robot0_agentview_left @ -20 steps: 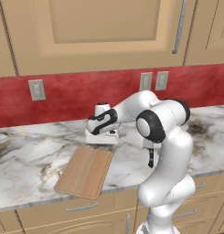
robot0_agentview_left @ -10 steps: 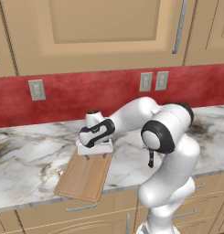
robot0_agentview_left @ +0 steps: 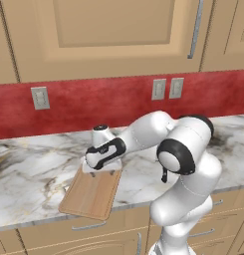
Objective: Move the cutting board and knife to the sink. Then move spray from the cabinet to the counter.
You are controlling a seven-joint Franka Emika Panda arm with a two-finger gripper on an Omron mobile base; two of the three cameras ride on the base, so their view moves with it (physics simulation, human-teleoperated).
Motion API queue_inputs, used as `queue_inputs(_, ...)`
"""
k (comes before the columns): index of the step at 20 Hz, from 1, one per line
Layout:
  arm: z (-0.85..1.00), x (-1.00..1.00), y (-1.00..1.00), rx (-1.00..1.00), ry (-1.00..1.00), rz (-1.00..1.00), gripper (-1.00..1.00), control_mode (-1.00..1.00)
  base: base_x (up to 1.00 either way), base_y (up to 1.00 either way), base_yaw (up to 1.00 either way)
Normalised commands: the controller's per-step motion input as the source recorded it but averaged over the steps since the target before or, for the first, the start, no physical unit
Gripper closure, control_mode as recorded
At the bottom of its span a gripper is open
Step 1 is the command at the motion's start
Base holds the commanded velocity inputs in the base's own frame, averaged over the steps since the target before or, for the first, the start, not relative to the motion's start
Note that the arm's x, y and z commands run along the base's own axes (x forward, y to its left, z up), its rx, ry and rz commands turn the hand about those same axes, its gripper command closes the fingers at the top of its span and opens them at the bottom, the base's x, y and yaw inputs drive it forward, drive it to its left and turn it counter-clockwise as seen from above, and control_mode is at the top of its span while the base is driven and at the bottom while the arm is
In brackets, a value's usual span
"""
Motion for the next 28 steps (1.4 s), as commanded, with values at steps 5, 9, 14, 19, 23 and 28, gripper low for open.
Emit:
queue_inputs(5, 0.0, 0.53, -0.05, 0.03, -0.09, -0.01, -1.0, -1.0, 0.0, 0.0, 0.0)
queue_inputs(9, 0.0, 0.61, -0.17, 0.04, -0.05, -0.02, -1.0, -1.0, 0.0, 0.0, 0.0)
queue_inputs(14, 0.0, 0.62, -0.31, 0.03, 0.0, -0.02, -1.0, -1.0, 0.0, 0.0, 0.0)
queue_inputs(19, 0.0, 0.43, -0.14, 0.01, 0.0, -0.04, -1.0, -1.0, 0.0, 0.0, 0.0)
queue_inputs(23, 0.0, 0.24, 0.0, 0.0, 0.0, -0.04, -1.0, -1.0, 0.0, 0.0, 0.0)
queue_inputs(28, 0.0, 0.09, 0.01, 0.0, -0.01, -0.04, -1.0, -1.0, 0.0, 0.0, 0.0)
